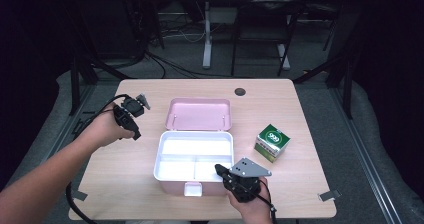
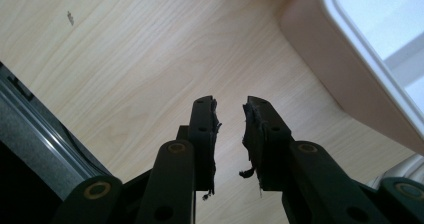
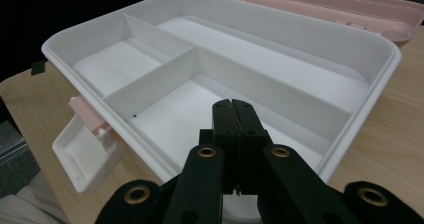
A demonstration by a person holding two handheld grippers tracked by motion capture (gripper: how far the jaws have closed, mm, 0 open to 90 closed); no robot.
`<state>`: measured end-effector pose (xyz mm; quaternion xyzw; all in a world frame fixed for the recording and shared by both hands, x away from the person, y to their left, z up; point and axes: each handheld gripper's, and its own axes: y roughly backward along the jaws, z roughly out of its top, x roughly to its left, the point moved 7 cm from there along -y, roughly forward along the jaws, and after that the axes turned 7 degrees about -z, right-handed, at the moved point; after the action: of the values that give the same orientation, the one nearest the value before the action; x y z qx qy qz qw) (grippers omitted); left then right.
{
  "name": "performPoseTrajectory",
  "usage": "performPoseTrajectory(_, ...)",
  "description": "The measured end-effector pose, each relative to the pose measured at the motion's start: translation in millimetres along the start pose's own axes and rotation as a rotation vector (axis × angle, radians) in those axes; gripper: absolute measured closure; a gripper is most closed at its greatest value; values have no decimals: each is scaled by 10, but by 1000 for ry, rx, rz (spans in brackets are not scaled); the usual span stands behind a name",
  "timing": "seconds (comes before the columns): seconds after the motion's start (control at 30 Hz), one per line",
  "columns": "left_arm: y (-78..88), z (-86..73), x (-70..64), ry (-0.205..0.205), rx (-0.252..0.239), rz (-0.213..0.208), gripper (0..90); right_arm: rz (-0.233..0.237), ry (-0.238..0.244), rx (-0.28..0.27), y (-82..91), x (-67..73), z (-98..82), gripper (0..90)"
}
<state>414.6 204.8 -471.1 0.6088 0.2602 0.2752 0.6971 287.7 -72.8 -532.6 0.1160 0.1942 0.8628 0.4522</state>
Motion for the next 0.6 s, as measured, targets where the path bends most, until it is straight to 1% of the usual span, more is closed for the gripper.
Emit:
performPoseTrajectory(0.07,9,6,-24,-48,-2,-2,713,0,-1,0,0,1,-1,900)
performPoseTrajectory(0.13,23,17,-47,-85,-11,1,698,1,0,-1,0,1,-1,900)
performPoseTrajectory(0.17,28,24,-63,-125,-12,-2,684,1,0,-2,0,1,0,900)
performPoseTrajectory(0.23,28,20,-104,-172,8,-15,667,4,0,-1,0,2,-1,900)
performPoseTrajectory(0.27,26,20,-132,-202,17,-21,660,5,0,-1,0,2,-1,900)
performPoseTrajectory(0.33,16,15,-197,-254,39,-42,655,7,0,1,0,3,-1,899)
performPoseTrajectory(0.37,13,12,-231,-274,53,-53,652,8,1,1,0,2,-1,898)
performPoseTrajectory(0.43,11,25,-289,-323,61,-49,652,9,1,0,1,3,-1,896)
performPoseTrajectory(0.5,6,42,-346,-360,68,-54,652,10,0,1,1,4,-1,895)
performPoseTrajectory(0.57,7,62,-403,-408,74,-55,654,11,-1,1,2,6,-1,890)
performPoseTrajectory(0.6,6,76,-427,-419,70,-55,655,12,1,0,2,6,-1,889)
